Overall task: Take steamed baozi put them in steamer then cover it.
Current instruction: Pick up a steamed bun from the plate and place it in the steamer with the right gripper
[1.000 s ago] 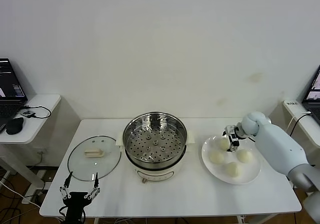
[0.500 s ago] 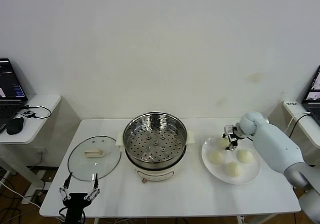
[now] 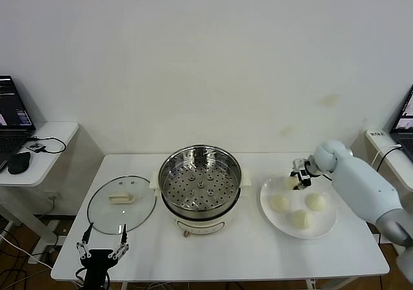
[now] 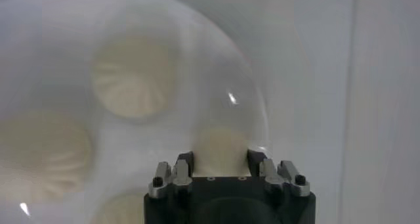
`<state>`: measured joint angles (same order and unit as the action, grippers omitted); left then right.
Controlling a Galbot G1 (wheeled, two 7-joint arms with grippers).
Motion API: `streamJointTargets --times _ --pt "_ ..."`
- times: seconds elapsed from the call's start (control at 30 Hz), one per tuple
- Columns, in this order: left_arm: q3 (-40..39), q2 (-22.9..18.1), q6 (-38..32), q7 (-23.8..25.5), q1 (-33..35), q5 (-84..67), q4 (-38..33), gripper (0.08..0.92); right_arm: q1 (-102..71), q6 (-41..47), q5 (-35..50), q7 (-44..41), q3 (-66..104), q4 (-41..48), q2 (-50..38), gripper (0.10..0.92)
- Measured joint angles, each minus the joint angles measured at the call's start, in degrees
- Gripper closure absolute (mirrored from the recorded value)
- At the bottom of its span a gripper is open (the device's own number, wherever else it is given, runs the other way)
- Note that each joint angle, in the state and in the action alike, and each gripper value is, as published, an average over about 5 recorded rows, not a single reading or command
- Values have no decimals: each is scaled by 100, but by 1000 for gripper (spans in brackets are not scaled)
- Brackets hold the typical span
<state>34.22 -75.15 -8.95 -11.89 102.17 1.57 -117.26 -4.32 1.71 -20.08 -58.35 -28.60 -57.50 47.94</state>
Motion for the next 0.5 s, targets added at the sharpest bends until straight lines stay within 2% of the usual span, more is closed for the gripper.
streamJointTargets --times 0.23,0.5 --pt "-77 51 7 37 -67 -95 13 177 918 164 913 61 -833 -788 -427 485" --pt "-69 90 -15 52 -58 -220 -6 177 2263 256 2032 160 -1942 -1360 -337 482"
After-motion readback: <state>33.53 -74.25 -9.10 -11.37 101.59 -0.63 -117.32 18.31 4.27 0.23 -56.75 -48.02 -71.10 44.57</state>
